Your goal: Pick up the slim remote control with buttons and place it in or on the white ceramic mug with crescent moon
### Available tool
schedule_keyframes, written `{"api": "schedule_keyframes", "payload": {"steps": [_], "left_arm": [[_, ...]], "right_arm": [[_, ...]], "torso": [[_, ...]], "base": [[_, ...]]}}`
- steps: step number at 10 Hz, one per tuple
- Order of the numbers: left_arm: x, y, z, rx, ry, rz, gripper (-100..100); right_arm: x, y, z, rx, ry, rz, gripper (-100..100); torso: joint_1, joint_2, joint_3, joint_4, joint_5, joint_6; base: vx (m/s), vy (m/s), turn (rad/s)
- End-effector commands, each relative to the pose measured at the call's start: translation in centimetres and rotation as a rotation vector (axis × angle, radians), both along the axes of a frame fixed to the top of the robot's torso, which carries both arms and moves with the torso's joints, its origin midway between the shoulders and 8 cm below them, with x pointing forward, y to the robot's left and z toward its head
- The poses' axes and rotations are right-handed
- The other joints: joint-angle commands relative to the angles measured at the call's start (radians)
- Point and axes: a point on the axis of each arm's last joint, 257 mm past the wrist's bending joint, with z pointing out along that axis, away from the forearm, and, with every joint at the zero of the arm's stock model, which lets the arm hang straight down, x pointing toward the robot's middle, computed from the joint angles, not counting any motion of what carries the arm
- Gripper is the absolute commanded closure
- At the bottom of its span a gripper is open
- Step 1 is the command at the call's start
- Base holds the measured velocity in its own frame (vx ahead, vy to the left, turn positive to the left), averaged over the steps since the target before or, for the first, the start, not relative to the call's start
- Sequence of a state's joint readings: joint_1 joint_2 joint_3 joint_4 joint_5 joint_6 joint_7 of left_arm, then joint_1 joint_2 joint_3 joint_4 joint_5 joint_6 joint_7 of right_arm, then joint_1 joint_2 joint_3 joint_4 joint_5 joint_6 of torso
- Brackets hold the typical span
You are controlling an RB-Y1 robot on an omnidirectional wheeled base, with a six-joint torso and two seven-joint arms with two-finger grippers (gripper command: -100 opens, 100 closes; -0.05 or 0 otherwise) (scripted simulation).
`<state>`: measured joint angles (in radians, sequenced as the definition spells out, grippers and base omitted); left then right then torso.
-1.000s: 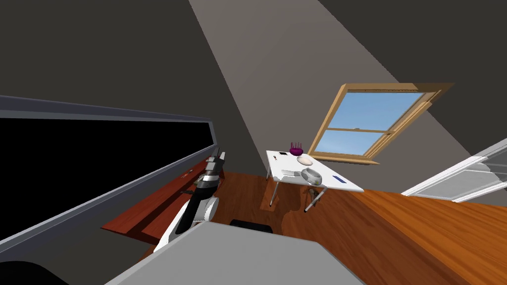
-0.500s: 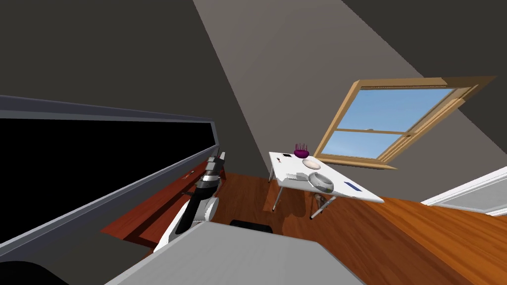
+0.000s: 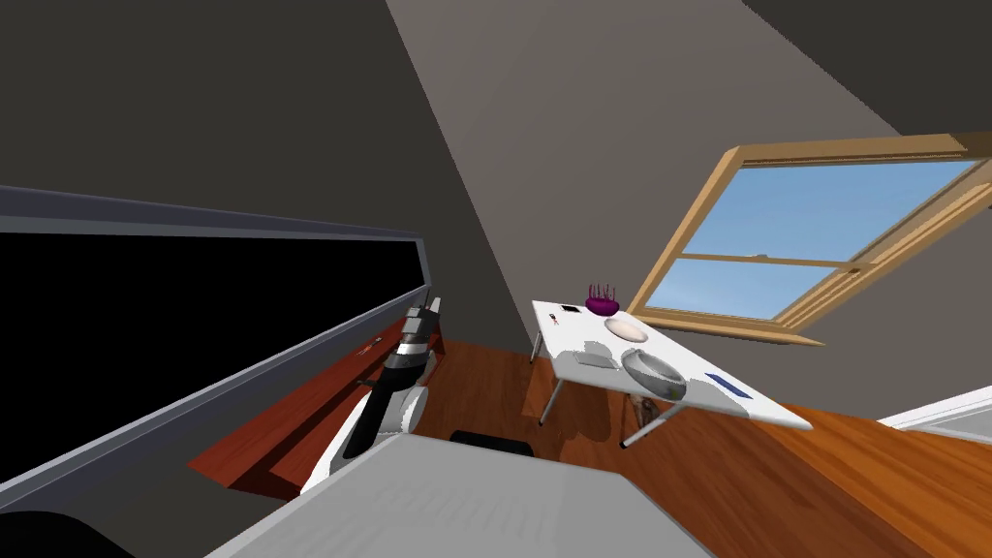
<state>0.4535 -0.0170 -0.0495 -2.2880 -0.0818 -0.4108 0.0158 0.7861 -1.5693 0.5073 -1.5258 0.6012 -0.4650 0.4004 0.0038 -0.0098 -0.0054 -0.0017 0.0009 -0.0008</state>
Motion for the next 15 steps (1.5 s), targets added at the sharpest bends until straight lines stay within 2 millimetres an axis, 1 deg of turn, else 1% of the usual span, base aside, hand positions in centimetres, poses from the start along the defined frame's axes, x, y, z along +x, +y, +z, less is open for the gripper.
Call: {"api": "schedule_keyframes", "payload": {"steps": [1,2,3,4,5,6,7,8,9,10,11,13,15], "left_arm": [[0.0,0.0,0.0,0.000,0.000,0.000,0],[0.0,0.0,0.0,0.000,0.000,0.000,0],[0.0,0.0,0.0,0.000,0.000,0.000,0],[0.0,0.0,0.0,0.000,0.000,0.000,0],[0.0,0.0,0.0,0.000,0.000,0.000,0],[0.0,0.0,0.0,0.000,0.000,0.000,0],[0.0,0.0,0.0,0.000,0.000,0.000,0],[0.0,0.0,0.0,0.000,0.000,0.000,0],[0.0,0.0,0.0,0.000,0.000,0.000,0],[0.0,0.0,0.0,0.000,0.000,0.000,0],[0.0,0.0,0.0,0.000,0.000,0.000,0],[0.0,0.0,0.0,0.000,0.000,0.000,0],[0.0,0.0,0.0,0.000,0.000,0.000,0]], "right_arm": [[0.3,-1.5,0.6,-0.038,0.007,0.048,-100],[0.8,-3.4,1.4,-0.083,0.010,0.109,-100],[1.0,-4.0,1.8,-0.095,0.014,0.120,-100],[1.6,-5.6,2.7,-0.134,0.014,0.177,-100],[1.9,-6.3,3.2,-0.150,0.020,0.192,-100],[2.7,-7.9,4.3,-0.190,0.021,0.250,-100],[2.9,-8.2,4.6,-0.196,0.024,0.256,-100],[3.8,-9.8,5.8,-0.236,0.026,0.315,-100],[3.8,-9.8,5.8,-0.236,0.026,0.315,-100],[4.7,-10.9,6.9,-0.266,0.028,0.368,-100],[4.7,-10.9,6.9,-0.267,0.028,0.368,-100],[6.1,-12.2,8.5,-0.302,0.030,0.453,-100],[6.5,-11.9,8.9,-0.299,0.030,0.507,-100]], "torso": [[0.000,0.000,0.000,0.000,0.000,0.000],[0.000,0.000,0.000,0.000,0.000,0.000],[-0.001,-0.001,-0.001,0.000,0.000,0.000],[-0.001,0.000,0.000,0.000,0.000,0.001],[-0.001,-0.001,-0.001,0.000,0.000,0.000],[-0.001,0.001,0.000,0.000,0.000,0.001],[-0.001,-0.001,0.000,0.000,0.000,0.000],[-0.001,0.001,0.000,0.000,0.000,0.001],[0.000,0.000,0.000,0.000,0.000,0.000],[-0.001,0.001,0.000,0.000,0.000,0.001],[-0.001,0.000,0.000,0.000,0.000,0.000],[-0.001,-0.001,-0.001,0.000,0.000,0.000],[-0.002,-0.006,-0.004,-0.002,-0.001,0.000]], "base": [[0.136,0.049,0.058],[0.157,0.036,0.099],[0.119,0.028,0.066],[0.152,0.041,0.102],[0.121,0.036,0.056],[0.144,0.030,0.084],[0.121,0.021,0.068],[0.131,0.043,0.102],[0.121,0.033,0.056],[0.139,0.024,0.086],[0.120,0.005,0.058],[0.188,0.025,0.134],[0.256,-0.014,0.152]]}}
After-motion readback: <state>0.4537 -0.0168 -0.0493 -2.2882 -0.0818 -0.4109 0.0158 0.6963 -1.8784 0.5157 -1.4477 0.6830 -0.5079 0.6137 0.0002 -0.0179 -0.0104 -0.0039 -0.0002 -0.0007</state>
